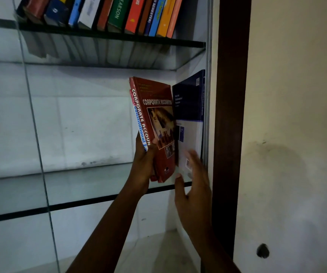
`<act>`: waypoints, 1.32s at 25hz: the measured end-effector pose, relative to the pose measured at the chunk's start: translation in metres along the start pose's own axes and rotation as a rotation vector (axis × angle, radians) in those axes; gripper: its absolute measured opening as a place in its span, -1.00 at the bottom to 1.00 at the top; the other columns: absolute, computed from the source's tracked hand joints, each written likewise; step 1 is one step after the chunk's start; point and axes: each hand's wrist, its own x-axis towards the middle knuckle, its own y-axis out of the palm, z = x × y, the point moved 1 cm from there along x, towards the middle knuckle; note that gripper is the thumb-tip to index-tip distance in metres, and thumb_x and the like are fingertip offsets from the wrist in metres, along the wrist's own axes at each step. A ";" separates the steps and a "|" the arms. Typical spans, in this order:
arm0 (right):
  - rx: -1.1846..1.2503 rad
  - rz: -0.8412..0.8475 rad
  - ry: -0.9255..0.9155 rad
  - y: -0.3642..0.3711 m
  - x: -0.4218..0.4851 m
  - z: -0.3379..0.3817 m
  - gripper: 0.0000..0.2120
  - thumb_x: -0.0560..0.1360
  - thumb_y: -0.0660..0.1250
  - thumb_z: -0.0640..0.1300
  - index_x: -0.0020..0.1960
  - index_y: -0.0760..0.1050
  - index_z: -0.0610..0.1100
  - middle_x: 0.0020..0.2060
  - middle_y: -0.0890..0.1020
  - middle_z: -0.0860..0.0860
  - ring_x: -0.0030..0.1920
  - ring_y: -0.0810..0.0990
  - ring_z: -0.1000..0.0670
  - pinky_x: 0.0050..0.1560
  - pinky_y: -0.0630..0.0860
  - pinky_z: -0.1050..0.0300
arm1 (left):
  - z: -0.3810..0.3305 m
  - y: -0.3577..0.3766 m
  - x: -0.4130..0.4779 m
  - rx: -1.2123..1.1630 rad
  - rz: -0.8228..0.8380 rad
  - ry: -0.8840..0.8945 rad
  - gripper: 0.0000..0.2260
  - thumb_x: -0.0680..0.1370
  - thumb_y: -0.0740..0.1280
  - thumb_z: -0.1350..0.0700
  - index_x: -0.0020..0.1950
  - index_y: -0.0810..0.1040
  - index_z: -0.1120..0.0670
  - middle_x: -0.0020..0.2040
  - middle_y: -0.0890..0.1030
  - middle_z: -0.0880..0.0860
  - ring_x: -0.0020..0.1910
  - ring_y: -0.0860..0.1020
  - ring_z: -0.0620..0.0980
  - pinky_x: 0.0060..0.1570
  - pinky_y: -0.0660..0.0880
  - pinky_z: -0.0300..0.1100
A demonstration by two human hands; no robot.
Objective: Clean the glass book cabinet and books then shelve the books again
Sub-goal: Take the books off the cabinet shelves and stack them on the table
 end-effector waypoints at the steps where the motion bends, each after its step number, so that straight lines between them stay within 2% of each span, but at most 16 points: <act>1: -0.020 -0.080 0.033 -0.001 -0.004 -0.003 -0.47 0.48 0.18 0.02 0.42 0.20 0.01 0.40 0.28 0.09 0.41 0.16 0.19 0.32 0.11 0.41 | -0.001 0.000 -0.001 0.008 0.002 0.002 -0.56 0.53 0.14 -0.09 0.39 0.13 -0.20 0.19 0.44 -0.22 0.16 0.47 -0.15 0.15 0.46 0.01; 4: -0.084 -0.127 0.077 0.008 -0.014 -0.004 -0.38 0.45 0.25 -0.02 0.44 0.09 0.03 0.46 0.23 -0.06 0.46 0.13 0.03 0.37 0.08 0.16 | -0.002 0.001 0.000 0.012 -0.008 -0.003 -0.63 0.58 0.11 -0.04 0.37 0.12 -0.22 0.16 0.42 -0.24 0.15 0.46 -0.14 0.19 0.43 0.07; 7: -0.152 -0.138 0.092 0.015 -0.012 0.000 -0.33 0.41 0.27 -0.04 0.43 0.03 0.04 0.47 0.19 -0.10 0.46 0.11 -0.05 0.36 0.00 0.09 | 0.000 0.000 -0.001 0.006 -0.008 -0.008 -0.55 0.54 0.13 -0.08 0.41 0.12 -0.19 0.22 0.42 -0.16 0.28 0.42 -0.03 0.25 0.40 0.15; 10: -0.190 -0.133 0.084 0.013 -0.011 -0.004 -0.33 0.41 0.26 -0.04 0.43 0.03 0.06 0.47 0.19 -0.10 0.45 0.14 -0.04 0.34 0.01 0.13 | 0.001 -0.001 0.000 0.014 -0.018 -0.021 -0.54 0.55 0.13 -0.07 0.44 0.11 -0.16 0.29 0.40 -0.09 0.32 0.41 0.01 0.27 0.38 0.17; 13: -0.173 -0.107 0.085 0.011 -0.015 -0.008 -0.35 0.42 0.26 -0.08 0.43 0.05 0.05 0.46 0.22 -0.11 0.46 0.15 -0.02 0.31 0.05 0.28 | 0.002 -0.001 0.001 0.016 -0.018 -0.033 -0.56 0.59 0.11 -0.03 0.46 0.10 -0.14 0.29 0.39 -0.08 0.30 0.40 -0.01 0.26 0.39 0.15; 17: -0.222 -0.130 -0.009 0.014 -0.015 -0.003 -0.47 0.45 0.26 -0.10 0.39 0.24 -0.03 0.38 0.36 -0.12 0.39 0.19 0.09 0.26 0.14 0.32 | 0.005 -0.002 0.003 0.003 -0.015 -0.019 -0.57 0.60 0.11 -0.02 0.45 0.11 -0.14 0.29 0.40 -0.09 0.30 0.42 -0.02 0.22 0.42 0.07; 18: -0.185 -0.094 -0.001 0.013 -0.013 0.002 -0.50 0.47 0.25 -0.08 0.39 0.23 0.02 0.37 0.35 -0.06 0.39 0.21 0.12 0.28 0.17 0.32 | 0.005 -0.003 0.003 0.005 -0.012 -0.007 -0.60 0.60 0.11 -0.02 0.43 0.13 -0.16 0.29 0.41 -0.10 0.28 0.43 -0.03 0.19 0.44 0.02; 20: -0.085 0.062 0.081 0.012 0.000 0.008 -0.45 0.53 0.26 -0.08 0.42 0.07 0.11 0.39 0.24 0.11 0.38 0.13 0.20 0.36 0.21 0.24 | 0.005 -0.002 0.002 0.004 -0.004 0.005 -0.65 0.60 0.10 -0.02 0.36 0.15 -0.22 0.22 0.44 -0.17 0.20 0.47 -0.13 0.08 0.48 -0.14; 22: -0.052 0.175 0.157 0.012 0.020 0.009 -0.36 0.54 0.26 -0.07 0.48 -0.03 0.06 0.44 0.15 0.13 0.37 0.04 0.25 0.34 0.12 0.25 | 0.005 -0.001 0.001 -0.014 -0.010 0.004 -0.68 0.60 0.11 -0.02 0.33 0.16 -0.25 0.17 0.45 -0.23 0.14 0.48 -0.22 0.01 0.48 -0.23; 23: -0.059 0.188 0.164 0.014 0.032 0.009 -0.33 0.52 0.28 -0.05 0.50 -0.02 0.03 0.47 0.15 0.09 0.39 0.05 0.22 0.31 0.12 0.28 | 0.005 -0.001 0.001 -0.022 -0.021 0.003 -0.68 0.59 0.11 -0.03 0.32 0.17 -0.25 0.16 0.46 -0.23 0.13 0.48 -0.24 0.02 0.48 -0.23; 25: -0.106 0.186 0.163 0.018 0.057 0.009 -0.34 0.51 0.31 -0.05 0.50 0.06 -0.02 0.45 0.24 0.00 0.42 0.21 0.06 0.31 0.22 0.20 | 0.006 -0.001 0.001 -0.027 -0.037 0.010 -0.64 0.57 0.13 -0.06 0.35 0.17 -0.23 0.20 0.46 -0.21 0.18 0.47 -0.22 0.09 0.47 -0.20; 26: -0.147 0.185 0.173 0.020 0.066 0.009 -0.37 0.51 0.30 -0.06 0.49 0.10 -0.05 0.41 0.32 -0.04 0.38 0.32 0.00 0.28 0.30 0.18 | 0.006 -0.001 0.001 -0.022 -0.042 0.016 -0.61 0.56 0.13 -0.06 0.38 0.16 -0.22 0.22 0.46 -0.18 0.20 0.46 -0.20 0.13 0.45 -0.18; 28: -0.222 0.142 0.206 0.021 0.075 0.008 -0.52 0.56 0.24 -0.10 0.44 0.22 -0.11 0.27 0.48 -0.10 0.24 0.49 -0.05 0.11 0.38 0.26 | 0.005 0.000 0.001 0.020 -0.080 0.024 -0.56 0.58 0.16 -0.01 0.44 0.14 -0.15 0.23 0.45 -0.17 0.21 0.46 -0.18 0.18 0.42 -0.15; 31: -0.156 0.046 0.245 0.017 0.073 0.012 -0.66 0.59 0.18 -0.10 0.33 0.36 -0.18 0.17 0.55 -0.11 0.18 0.54 -0.05 0.02 0.36 0.33 | 0.001 0.004 0.001 0.193 -0.157 0.062 -0.46 0.57 0.25 0.05 0.49 0.09 -0.06 0.15 0.43 -0.24 0.09 0.46 -0.26 0.13 0.38 -0.21; 33: -0.142 0.093 0.240 0.008 0.067 0.022 -0.64 0.59 0.16 -0.08 0.36 0.34 -0.16 0.16 0.54 -0.09 0.17 0.53 -0.01 -0.02 0.34 0.36 | -0.002 0.007 0.002 0.314 -0.211 0.075 -0.44 0.56 0.29 0.07 0.49 0.11 0.01 0.19 0.46 -0.09 0.10 0.48 -0.15 0.09 0.40 -0.23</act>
